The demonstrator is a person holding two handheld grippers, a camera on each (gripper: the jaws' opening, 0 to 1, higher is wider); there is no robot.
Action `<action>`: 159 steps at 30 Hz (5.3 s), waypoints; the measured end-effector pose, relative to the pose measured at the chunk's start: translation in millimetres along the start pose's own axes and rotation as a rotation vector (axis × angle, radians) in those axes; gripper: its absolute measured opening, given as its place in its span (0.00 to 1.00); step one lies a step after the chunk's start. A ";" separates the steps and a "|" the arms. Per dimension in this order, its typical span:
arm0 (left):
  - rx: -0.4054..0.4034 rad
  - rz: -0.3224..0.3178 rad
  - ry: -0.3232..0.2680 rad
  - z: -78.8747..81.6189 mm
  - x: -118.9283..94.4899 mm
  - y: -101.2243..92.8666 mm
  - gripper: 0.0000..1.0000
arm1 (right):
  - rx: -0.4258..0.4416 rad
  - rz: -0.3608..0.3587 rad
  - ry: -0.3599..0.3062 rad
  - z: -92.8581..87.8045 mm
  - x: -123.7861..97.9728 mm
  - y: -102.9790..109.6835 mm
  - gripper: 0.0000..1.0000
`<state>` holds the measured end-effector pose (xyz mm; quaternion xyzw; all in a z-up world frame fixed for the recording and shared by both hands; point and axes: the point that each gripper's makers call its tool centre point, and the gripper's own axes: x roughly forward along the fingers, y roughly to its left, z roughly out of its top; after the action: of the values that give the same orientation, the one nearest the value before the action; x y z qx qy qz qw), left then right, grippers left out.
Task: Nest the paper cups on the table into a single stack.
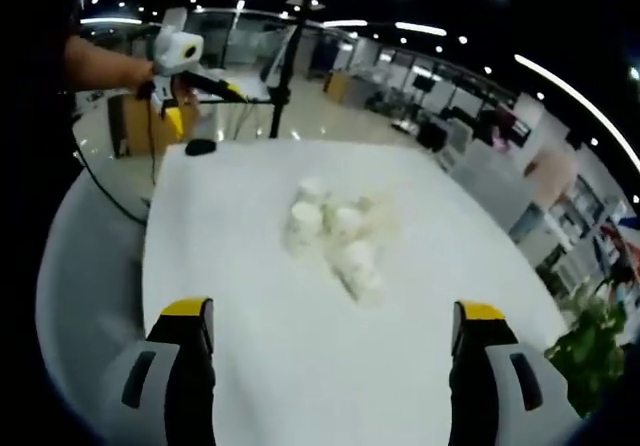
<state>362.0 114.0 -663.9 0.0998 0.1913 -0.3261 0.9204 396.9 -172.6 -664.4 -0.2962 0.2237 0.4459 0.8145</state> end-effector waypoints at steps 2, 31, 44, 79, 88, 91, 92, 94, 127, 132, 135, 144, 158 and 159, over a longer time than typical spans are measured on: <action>-0.008 0.000 -0.004 -2.7 0.3 1.3 0.99 | -0.018 0.015 0.005 5.9 5.0 -2.8 0.97; -0.032 -0.005 0.003 -19.9 13.2 9.4 0.99 | -0.065 0.145 0.080 20.0 94.6 -32.5 0.95; -0.034 -0.024 0.016 -28.7 15.3 3.0 0.99 | -0.099 0.185 0.110 16.5 141.2 -31.8 0.87; -0.041 -0.010 0.059 -51.7 1.6 12.1 0.96 | -0.181 0.253 0.290 -37.9 236.7 -32.6 0.55; -0.060 0.004 0.060 -53.3 1.2 11.1 0.95 | -0.184 0.257 0.307 -44.4 246.8 -34.0 0.51; -0.063 0.008 0.059 -52.6 1.4 13.3 0.95 | -0.171 0.248 0.300 -42.9 248.0 -36.3 0.48; -0.065 0.007 0.058 -52.1 1.7 13.3 0.96 | -0.169 0.248 0.302 -43.8 248.9 -36.8 0.47; -0.065 0.006 0.055 -50.2 3.0 13.1 0.96 | -0.167 0.247 0.313 -47.8 249.5 -37.6 0.43; -0.054 0.004 0.017 -30.1 8.1 7.5 0.97 | 0.085 0.153 0.154 -37.7 201.2 -52.9 0.38; -0.047 0.002 0.011 -24.8 7.8 4.1 0.97 | 0.129 0.109 0.094 -26.2 185.6 -61.3 0.38; -0.045 0.004 0.007 -22.2 7.7 3.5 0.97 | 0.171 0.062 0.054 -18.5 177.5 -73.2 0.38; -0.038 0.009 -0.019 -11.0 4.2 3.2 0.97 | 0.325 -0.076 -0.166 11.5 150.8 -103.2 0.37; -0.054 0.014 -0.031 -8.3 4.0 -0.7 0.98 | 0.441 -0.206 -0.415 39.1 116.7 -113.9 0.35; -0.054 0.014 -0.031 -8.3 4.0 -1.1 0.98 | 0.456 -0.204 -0.429 41.4 115.8 -113.4 0.35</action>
<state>361.8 113.4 -673.2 0.0711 0.1850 -0.3157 0.9279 556.5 -123.9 -675.1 -0.0263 0.1101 0.3526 0.9289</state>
